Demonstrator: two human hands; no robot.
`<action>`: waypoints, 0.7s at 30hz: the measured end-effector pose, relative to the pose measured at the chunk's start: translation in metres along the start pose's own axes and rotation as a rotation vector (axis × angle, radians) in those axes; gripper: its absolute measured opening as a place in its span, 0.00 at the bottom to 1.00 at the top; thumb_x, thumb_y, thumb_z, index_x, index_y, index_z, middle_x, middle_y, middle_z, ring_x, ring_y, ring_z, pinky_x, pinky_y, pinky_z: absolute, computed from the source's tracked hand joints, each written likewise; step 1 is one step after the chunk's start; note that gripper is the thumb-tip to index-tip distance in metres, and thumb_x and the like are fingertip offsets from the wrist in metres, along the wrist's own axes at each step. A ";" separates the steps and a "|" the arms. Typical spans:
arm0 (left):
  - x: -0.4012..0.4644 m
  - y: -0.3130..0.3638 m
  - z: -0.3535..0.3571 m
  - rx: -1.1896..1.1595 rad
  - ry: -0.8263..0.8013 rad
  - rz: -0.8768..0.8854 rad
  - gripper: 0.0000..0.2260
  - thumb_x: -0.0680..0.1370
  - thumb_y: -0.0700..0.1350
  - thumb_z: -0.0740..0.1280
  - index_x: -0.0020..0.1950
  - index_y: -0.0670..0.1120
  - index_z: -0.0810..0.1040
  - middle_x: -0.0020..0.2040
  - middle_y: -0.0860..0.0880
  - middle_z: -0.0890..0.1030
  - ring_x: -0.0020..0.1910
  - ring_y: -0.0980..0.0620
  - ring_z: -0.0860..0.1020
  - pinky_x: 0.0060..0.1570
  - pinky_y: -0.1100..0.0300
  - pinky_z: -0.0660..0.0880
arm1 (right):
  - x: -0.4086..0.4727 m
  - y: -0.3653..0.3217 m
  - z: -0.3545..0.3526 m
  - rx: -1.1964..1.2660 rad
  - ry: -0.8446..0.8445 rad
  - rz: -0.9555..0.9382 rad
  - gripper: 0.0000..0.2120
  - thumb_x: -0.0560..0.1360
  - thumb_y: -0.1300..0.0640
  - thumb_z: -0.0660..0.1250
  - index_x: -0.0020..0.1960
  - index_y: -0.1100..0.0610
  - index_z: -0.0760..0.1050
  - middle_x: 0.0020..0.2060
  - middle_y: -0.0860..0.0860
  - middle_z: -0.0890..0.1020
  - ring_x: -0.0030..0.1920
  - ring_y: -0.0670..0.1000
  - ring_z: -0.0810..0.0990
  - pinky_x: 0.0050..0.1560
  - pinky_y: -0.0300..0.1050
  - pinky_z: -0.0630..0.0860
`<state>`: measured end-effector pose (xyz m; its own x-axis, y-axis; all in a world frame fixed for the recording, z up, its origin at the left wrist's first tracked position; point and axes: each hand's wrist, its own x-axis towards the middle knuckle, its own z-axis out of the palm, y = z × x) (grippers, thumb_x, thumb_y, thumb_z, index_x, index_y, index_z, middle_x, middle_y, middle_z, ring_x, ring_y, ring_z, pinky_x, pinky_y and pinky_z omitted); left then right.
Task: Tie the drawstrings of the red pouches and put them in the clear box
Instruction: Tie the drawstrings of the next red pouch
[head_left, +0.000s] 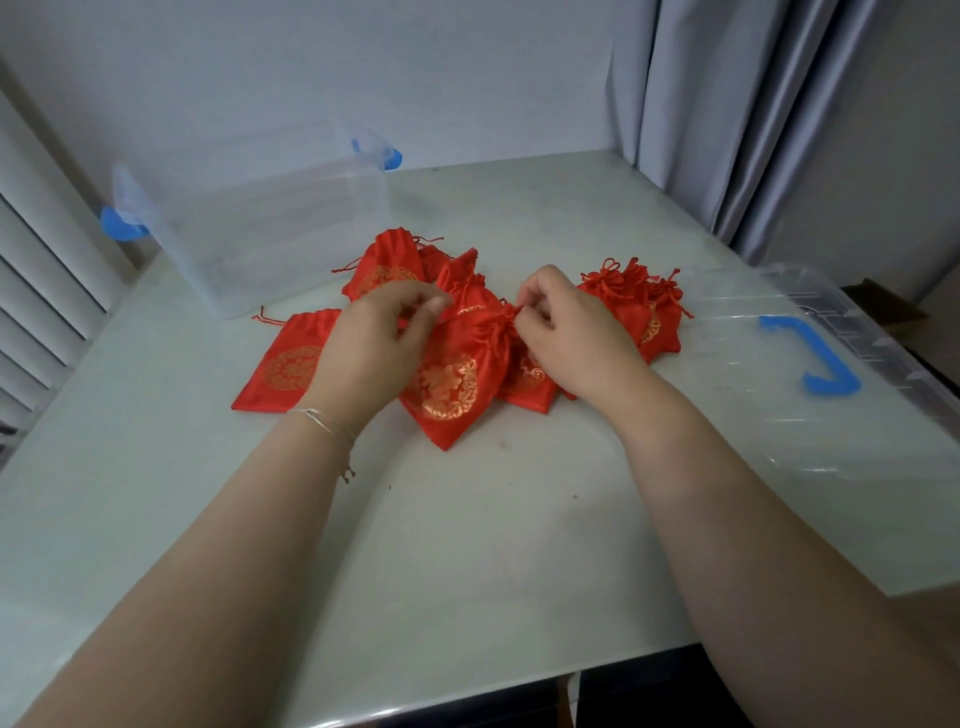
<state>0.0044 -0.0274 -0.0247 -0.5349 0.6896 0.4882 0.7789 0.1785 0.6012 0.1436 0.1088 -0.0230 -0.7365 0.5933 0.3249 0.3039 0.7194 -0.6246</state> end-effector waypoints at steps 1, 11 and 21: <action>0.002 -0.010 -0.003 0.056 0.046 -0.086 0.09 0.79 0.49 0.63 0.50 0.48 0.81 0.47 0.52 0.81 0.46 0.54 0.76 0.44 0.61 0.69 | 0.001 0.002 -0.003 -0.007 0.015 0.016 0.03 0.76 0.55 0.58 0.49 0.51 0.70 0.33 0.47 0.78 0.37 0.51 0.78 0.41 0.52 0.76; 0.006 -0.081 -0.020 0.577 -0.029 -0.713 0.24 0.77 0.54 0.63 0.72 0.48 0.65 0.69 0.36 0.66 0.67 0.36 0.63 0.64 0.48 0.60 | 0.003 0.006 -0.002 0.114 0.128 0.097 0.11 0.78 0.54 0.60 0.61 0.50 0.69 0.40 0.44 0.77 0.40 0.46 0.77 0.44 0.45 0.74; 0.009 -0.046 -0.030 -0.005 0.276 -0.401 0.18 0.77 0.41 0.64 0.66 0.51 0.70 0.48 0.50 0.76 0.46 0.51 0.75 0.47 0.61 0.67 | -0.001 -0.003 0.007 0.192 0.179 -0.006 0.10 0.77 0.56 0.63 0.58 0.52 0.71 0.41 0.43 0.76 0.38 0.44 0.75 0.43 0.43 0.75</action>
<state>-0.0462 -0.0501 -0.0290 -0.8602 0.3546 0.3664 0.4920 0.3882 0.7793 0.1388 0.1038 -0.0264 -0.6140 0.6559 0.4392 0.1670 0.6517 -0.7398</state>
